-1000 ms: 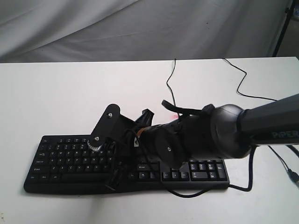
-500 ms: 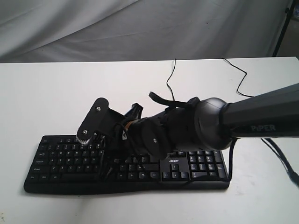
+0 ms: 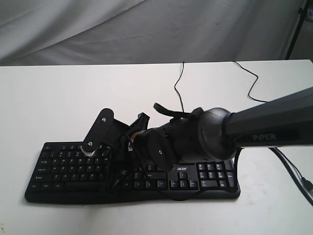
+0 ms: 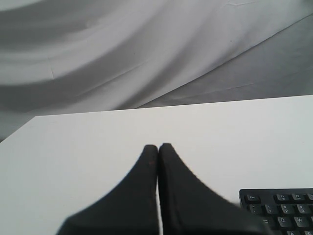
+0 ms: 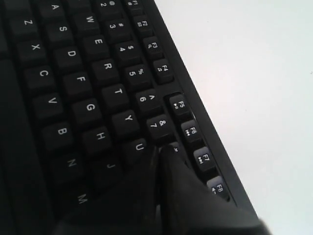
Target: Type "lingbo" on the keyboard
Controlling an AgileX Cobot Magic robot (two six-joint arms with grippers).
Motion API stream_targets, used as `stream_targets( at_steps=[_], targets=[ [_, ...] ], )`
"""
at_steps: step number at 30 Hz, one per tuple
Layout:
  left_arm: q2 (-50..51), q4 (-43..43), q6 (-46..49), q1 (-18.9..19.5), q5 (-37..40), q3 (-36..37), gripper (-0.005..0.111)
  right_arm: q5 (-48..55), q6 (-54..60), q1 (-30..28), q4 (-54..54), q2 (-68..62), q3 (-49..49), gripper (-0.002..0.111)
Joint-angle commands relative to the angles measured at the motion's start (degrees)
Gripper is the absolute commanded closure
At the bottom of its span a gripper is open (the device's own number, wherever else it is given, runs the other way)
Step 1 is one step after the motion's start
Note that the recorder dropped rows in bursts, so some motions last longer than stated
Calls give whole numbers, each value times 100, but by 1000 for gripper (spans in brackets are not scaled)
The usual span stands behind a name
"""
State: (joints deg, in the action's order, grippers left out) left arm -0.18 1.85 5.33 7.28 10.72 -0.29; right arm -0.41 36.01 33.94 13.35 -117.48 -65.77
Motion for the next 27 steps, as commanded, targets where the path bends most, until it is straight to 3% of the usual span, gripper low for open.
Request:
stream_targets(
  at_steps=[1, 27],
  targets=[
    [18, -3, -16, -22, -25, 29, 106, -111, 18, 20, -54, -22, -33, 108],
    [18, -3, -16, -22, -25, 29, 106, -35, 18, 20, -54, 61, -33, 108]
  ],
)
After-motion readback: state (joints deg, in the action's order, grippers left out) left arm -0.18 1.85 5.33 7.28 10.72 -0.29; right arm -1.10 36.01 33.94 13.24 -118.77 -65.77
